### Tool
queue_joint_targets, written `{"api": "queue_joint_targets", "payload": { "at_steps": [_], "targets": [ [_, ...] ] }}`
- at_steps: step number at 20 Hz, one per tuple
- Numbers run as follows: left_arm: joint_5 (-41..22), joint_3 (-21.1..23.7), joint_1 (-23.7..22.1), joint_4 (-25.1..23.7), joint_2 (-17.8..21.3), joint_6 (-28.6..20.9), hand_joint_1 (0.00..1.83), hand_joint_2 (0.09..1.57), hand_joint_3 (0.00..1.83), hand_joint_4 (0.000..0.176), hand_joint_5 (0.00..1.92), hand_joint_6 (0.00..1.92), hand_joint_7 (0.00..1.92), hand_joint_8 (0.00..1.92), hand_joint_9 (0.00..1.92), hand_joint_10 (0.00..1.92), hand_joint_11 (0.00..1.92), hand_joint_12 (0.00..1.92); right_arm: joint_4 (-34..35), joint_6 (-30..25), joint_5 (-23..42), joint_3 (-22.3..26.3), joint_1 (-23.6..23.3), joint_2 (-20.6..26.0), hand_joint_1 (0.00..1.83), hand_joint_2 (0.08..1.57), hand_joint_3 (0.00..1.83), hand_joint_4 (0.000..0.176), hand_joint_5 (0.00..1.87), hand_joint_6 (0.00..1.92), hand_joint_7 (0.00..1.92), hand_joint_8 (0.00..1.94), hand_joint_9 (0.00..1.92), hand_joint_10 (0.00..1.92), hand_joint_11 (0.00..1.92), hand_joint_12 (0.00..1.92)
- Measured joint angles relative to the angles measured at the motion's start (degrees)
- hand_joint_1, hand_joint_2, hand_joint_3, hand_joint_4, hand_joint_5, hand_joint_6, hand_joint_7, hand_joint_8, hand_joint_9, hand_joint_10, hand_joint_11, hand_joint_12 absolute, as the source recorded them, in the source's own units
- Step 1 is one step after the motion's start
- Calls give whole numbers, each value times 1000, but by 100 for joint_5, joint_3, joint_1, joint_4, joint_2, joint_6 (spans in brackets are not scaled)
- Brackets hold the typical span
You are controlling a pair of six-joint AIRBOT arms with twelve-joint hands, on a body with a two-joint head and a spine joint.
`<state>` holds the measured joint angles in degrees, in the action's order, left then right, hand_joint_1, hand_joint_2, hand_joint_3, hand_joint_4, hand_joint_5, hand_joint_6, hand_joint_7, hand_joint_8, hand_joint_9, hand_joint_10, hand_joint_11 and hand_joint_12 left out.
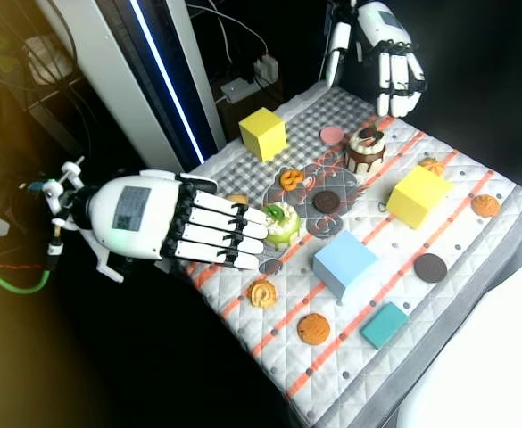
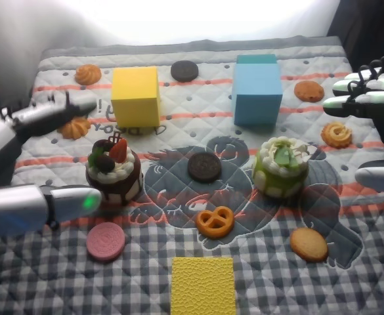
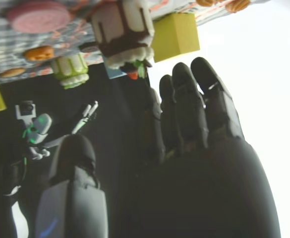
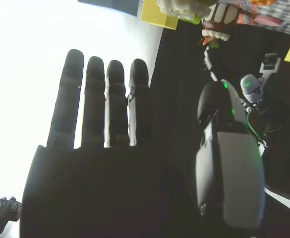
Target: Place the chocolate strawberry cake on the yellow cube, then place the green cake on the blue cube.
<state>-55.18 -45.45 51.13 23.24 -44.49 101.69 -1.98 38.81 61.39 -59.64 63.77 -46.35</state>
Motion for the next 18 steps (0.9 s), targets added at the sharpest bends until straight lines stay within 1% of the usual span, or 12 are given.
{"api": "queue_joint_targets", "payload": {
  "at_steps": [1,3,4,5,6,7,8,9,11,13,15,18],
  "targets": [
    [120,-120,-146,11,-98,-4,826,769,0,176,31,0,94,1,105,1,0,502,0,0,7,0,0,-4,400,1166,0,11,459,0,355,1,329,2,304,177],
    [422,-323,-354,4,-258,2,941,739,0,176,21,0,92,0,114,2,0,602,2,0,2,-4,20,-20,421,1167,0,15,456,0,355,1,332,2,316,174],
    [608,-442,-459,35,-345,15,904,745,0,176,31,2,112,3,140,8,0,727,2,0,9,-4,42,-28,425,1166,0,16,458,1,359,2,334,3,321,173],
    [748,-511,-531,63,-398,66,871,756,2,176,49,3,119,2,139,4,0,719,-17,0,2,-4,42,-28,423,1163,0,20,460,2,358,2,336,3,323,171],
    [918,-597,-645,129,-468,210,881,747,0,176,40,4,118,0,114,9,0,576,-15,0,-2,-4,42,-28,443,1166,0,12,463,2,362,2,331,1,316,163],
    [990,-616,-713,164,-514,356,840,741,0,176,9,0,112,2,82,10,0,363,-13,0,4,-4,42,-28,445,1170,1,3,468,4,372,6,337,3,316,161],
    [1082,-614,-769,208,-551,625,830,724,0,176,1,0,132,3,111,13,0,452,-9,0,4,-4,42,-28,450,1174,3,0,467,3,369,4,339,4,317,160],
    [1150,-614,-809,216,-597,828,841,730,0,176,0,0,172,8,157,21,0,593,-9,0,2,-4,42,-28,456,1174,2,0,468,3,372,4,356,9,333,161],
    [1370,-682,-857,315,-741,990,833,753,4,176,12,2,228,8,242,30,0,843,-13,0,7,-4,42,-28,466,1177,2,0,462,0,363,0,350,5,326,152],
    [1513,-778,-890,387,-791,997,804,784,4,176,44,4,240,3,266,22,0,911,0,-4,-4,-4,81,-28,450,1186,0,0,459,0,365,1,362,4,364,102],
    [1587,-861,-927,448,-804,1003,778,792,1,176,61,2,280,7,306,22,0,970,0,-4,-7,-4,81,-28,450,1193,1,8,457,0,358,1,362,2,373,87],
    [1687,-990,-1008,522,-933,1010,839,794,0,176,55,1,280,2,298,9,0,939,-11,-22,4,-4,81,-28,417,1204,4,14,450,0,357,0,374,3,385,78]
  ]
}}
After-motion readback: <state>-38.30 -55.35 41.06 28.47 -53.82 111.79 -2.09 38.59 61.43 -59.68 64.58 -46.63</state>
